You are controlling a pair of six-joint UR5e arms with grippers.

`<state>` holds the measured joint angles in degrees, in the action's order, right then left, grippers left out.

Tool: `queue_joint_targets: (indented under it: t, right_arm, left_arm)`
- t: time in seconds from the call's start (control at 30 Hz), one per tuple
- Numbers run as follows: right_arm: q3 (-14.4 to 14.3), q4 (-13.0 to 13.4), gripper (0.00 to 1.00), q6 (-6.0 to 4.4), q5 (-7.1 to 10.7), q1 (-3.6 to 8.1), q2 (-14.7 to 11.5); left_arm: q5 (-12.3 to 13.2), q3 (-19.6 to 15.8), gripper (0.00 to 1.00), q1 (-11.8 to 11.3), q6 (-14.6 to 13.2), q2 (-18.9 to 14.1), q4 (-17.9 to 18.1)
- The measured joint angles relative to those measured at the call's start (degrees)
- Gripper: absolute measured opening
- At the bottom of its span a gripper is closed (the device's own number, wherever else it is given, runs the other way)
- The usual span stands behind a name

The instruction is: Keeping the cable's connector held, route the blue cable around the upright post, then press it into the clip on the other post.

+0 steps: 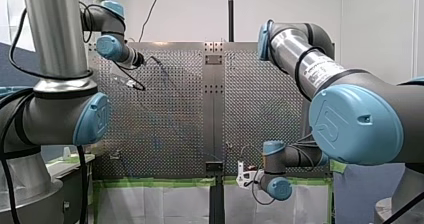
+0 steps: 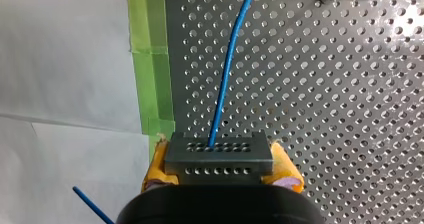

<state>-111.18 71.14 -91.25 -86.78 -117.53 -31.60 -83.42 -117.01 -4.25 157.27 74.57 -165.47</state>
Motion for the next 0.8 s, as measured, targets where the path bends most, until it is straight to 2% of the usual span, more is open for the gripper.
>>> queue_joint_targets:
  t: [0.23, 0.4, 0.8]
  right_arm:
    - [0.0, 0.1, 0.00, -0.07, -0.06, -0.25, 0.0]
    - [0.1, 0.1, 0.00, -0.11, -0.01, -0.33, 0.0]
    - [0.3, 0.0, 0.00, -0.17, 0.02, -0.38, 0.0]
  left_arm:
    - [-2.8, 3.6, 1.00, 0.3, -3.7, -0.1, -3.6]
    - [-3.6, 6.6, 1.00, 0.3, -6.7, 0.1, -6.6]
    - [-2.2, 13.7, 1.00, 1.6, -13.8, 3.4, -13.7]
